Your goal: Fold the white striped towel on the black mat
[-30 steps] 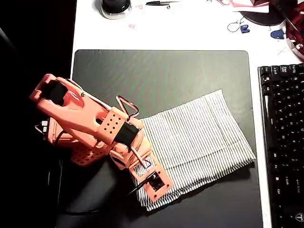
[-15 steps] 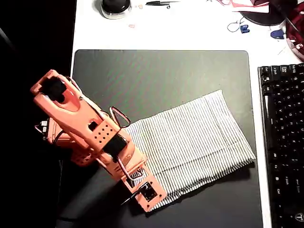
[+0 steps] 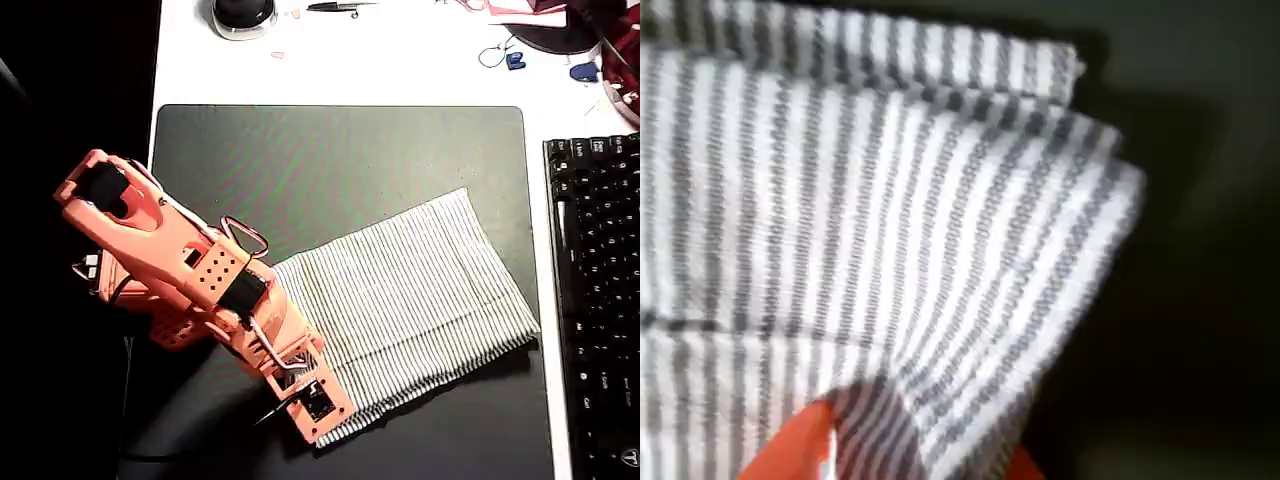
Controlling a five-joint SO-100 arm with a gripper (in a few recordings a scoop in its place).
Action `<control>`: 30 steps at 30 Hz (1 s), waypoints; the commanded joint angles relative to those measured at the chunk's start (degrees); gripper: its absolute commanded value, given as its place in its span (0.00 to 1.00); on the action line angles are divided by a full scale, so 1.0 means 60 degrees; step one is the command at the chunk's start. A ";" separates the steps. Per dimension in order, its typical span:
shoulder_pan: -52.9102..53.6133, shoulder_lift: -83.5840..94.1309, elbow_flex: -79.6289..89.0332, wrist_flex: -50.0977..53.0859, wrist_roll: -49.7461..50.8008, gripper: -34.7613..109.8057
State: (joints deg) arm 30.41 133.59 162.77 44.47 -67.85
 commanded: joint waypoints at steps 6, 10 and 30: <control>-0.1260 -0.0952 -0.0264 -0.0483 0.0513 0.24; -0.1187 -0.0674 -0.1406 0.1245 0.0630 0.24; 0.1846 -0.0498 -0.7178 0.7690 -0.1743 0.24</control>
State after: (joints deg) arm 36.91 130.25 119.36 92.02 -75.59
